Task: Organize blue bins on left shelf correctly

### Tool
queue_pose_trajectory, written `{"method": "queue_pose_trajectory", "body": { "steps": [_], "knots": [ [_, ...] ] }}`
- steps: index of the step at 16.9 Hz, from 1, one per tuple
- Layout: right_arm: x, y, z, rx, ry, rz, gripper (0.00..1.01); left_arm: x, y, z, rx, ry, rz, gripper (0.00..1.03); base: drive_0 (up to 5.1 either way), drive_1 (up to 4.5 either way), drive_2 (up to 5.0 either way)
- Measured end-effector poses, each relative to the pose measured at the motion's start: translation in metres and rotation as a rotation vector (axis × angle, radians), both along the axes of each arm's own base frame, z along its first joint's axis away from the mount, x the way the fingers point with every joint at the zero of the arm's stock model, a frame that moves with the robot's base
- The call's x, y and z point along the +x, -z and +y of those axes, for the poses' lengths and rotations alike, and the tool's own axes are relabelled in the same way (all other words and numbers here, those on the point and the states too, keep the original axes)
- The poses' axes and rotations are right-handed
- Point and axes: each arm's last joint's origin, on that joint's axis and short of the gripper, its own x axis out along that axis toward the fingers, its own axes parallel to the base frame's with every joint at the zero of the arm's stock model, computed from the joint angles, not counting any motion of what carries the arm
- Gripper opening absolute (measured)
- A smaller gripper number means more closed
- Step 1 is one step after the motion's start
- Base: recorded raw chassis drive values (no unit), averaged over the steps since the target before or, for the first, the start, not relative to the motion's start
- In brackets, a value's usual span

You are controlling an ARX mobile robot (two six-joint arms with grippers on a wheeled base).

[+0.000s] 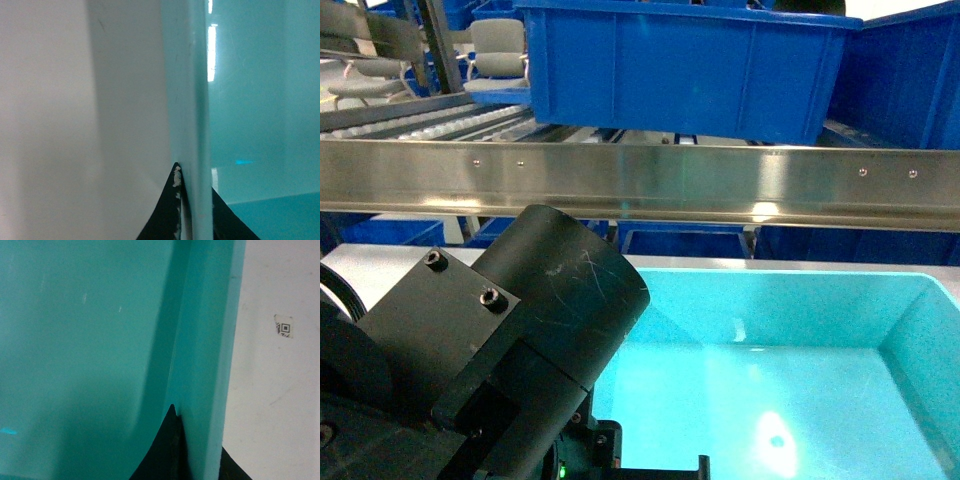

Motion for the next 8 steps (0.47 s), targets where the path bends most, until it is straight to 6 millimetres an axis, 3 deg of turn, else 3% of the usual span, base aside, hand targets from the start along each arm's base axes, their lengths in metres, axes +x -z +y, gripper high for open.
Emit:
{"method": "queue_pose_trajectory", "body": {
  "steps": [4,8],
  "knots": [
    [-0.005,-0.002,0.002,0.023,0.019,-0.017,0.02,-0.003,-0.002,0.003,0.030,0.033,-0.057,0.02,0.0,0.00,0.0],
    [-0.003,-0.033,0.012,0.037,0.036,-0.136,0.02,0.002,-0.029,0.017,0.015,0.029,-0.200,0.02,0.0,0.00,0.0]
  ]
}}
